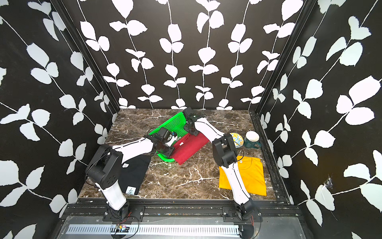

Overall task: Put the folded t-shirts into the basket
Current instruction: Move the bin to the center of the board.

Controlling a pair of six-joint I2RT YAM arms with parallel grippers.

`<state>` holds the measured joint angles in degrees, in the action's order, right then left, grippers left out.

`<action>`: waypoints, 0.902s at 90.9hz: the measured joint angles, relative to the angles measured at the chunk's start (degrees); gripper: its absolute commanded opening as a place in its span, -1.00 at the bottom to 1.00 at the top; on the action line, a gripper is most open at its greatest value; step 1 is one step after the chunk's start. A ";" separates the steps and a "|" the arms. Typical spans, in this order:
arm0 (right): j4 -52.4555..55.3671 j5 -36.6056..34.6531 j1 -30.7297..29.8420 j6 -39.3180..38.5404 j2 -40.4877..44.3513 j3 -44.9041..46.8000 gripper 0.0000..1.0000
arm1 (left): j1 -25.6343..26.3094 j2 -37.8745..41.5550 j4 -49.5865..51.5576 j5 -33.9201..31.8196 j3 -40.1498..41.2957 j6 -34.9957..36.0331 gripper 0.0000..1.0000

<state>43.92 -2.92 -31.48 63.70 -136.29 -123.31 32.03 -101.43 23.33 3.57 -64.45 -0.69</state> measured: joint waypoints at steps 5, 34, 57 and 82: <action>-1.38 0.96 0.02 -0.09 0.00 0.00 -1.00 | 0.00 0.00 -0.35 0.17 0.22 -0.46 -1.00; -0.09 2.34 0.76 1.44 -0.96 -1.86 -1.00 | 1.88 -3.58 -4.50 2.27 0.39 -5.16 -1.00; 1.90 -0.15 4.31 0.44 2.40 7.32 -1.00 | 11.67 -4.76 -9.77 6.40 -0.04 -10.73 -1.00; 4.81 -3.30 4.39 -3.52 14.99 12.52 -1.00 | 14.43 1.60 -8.11 7.89 -0.85 -12.28 -1.00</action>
<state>48.73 -6.22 -27.09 60.18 -121.30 -110.78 46.46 -99.83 15.22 11.46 -65.30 -12.97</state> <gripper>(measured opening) 0.092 0.061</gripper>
